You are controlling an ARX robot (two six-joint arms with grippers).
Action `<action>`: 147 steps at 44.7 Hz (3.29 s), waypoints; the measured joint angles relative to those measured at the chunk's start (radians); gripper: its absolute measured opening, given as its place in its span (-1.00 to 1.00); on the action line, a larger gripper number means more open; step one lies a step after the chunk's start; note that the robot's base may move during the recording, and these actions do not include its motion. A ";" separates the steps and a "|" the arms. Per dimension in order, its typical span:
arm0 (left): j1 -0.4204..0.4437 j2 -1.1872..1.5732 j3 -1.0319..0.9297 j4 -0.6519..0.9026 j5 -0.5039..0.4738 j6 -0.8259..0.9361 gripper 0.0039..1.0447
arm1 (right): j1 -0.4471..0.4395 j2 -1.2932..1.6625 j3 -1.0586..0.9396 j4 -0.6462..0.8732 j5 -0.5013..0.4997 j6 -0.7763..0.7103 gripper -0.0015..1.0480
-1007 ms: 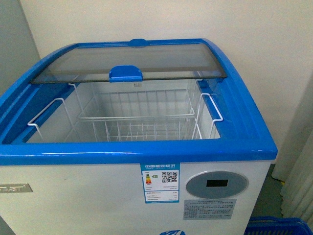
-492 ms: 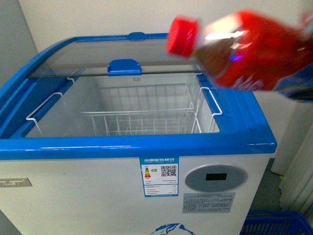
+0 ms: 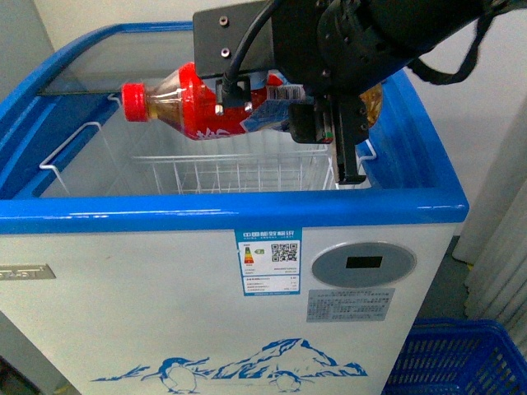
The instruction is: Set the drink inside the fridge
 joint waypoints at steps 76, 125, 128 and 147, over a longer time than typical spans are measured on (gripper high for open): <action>0.000 -0.001 0.000 0.000 0.001 0.002 -0.96 | -0.020 0.608 0.257 0.550 0.157 0.101 0.60; 0.000 -0.002 0.000 0.000 0.001 0.002 -0.96 | -0.266 -0.882 -0.694 0.034 0.082 1.276 0.86; 0.000 -0.002 0.000 0.000 0.001 0.002 -0.96 | -0.258 -1.089 -0.777 -0.166 0.109 1.365 0.86; 0.000 -0.003 0.000 0.000 0.002 0.003 -0.96 | -0.296 -1.700 -1.113 0.029 0.092 1.330 0.05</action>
